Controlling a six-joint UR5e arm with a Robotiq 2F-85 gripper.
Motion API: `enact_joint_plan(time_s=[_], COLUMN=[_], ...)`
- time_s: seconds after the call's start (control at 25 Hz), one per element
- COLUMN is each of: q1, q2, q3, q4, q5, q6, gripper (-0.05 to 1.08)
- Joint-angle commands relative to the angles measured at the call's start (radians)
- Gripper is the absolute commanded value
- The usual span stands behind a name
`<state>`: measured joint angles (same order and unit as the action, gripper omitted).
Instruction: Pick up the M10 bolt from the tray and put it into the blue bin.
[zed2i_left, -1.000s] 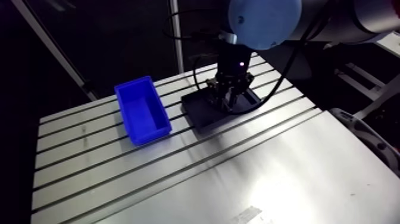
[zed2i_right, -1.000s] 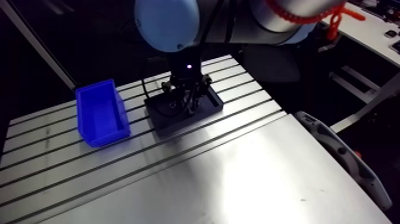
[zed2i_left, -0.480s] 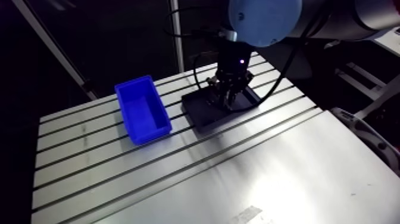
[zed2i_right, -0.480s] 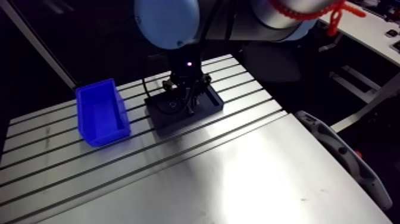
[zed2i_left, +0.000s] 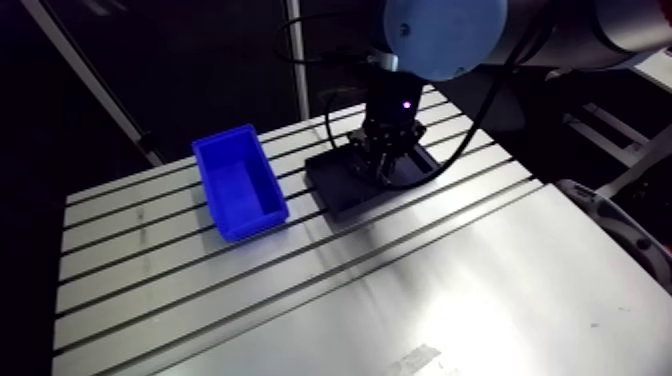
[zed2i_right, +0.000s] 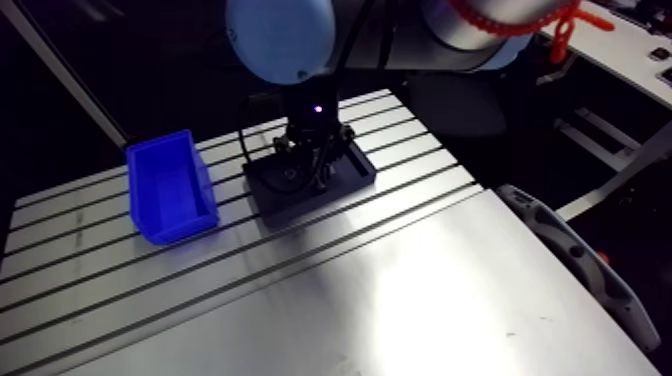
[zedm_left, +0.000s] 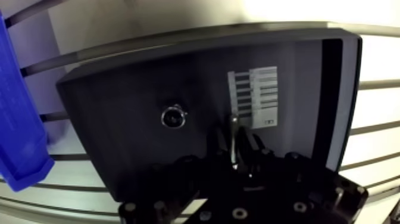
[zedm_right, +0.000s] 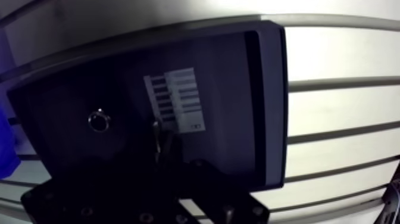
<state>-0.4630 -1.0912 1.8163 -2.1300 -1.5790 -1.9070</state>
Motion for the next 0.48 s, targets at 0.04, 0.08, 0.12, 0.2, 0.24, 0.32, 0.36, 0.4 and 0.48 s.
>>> enact_joint_plan(time_s=[0.04, 0.08, 0.12, 0.2, 0.24, 0.32, 0.36, 0.4, 0.48], q1=[0.001, 0.001, 0.001, 0.004, 0.004, 0.006, 0.004, 0.006, 0.003], q2=[0.000, 0.001, 0.000, 0.000, 0.000, 0.000, -0.002, -0.005, -0.017], q3=[-0.002, -0.002, -0.002, -0.002, -0.001, -0.001, -0.004, -0.007, -0.025], q4=[0.000, 0.000, 0.000, 0.000, 0.000, 0.000, 0.000, 0.002, 0.006], q5=[0.001, 0.001, 0.001, 0.003, 0.003, 0.003, 0.003, 0.003, 0.008], q6=[-0.002, -0.004, -0.004, -0.005, -0.005, -0.007, -0.008, -0.016, -0.042], gripper=[0.78, 0.80, 0.82, 0.87, 0.89, 0.93, 0.96, 0.99, 1.03])
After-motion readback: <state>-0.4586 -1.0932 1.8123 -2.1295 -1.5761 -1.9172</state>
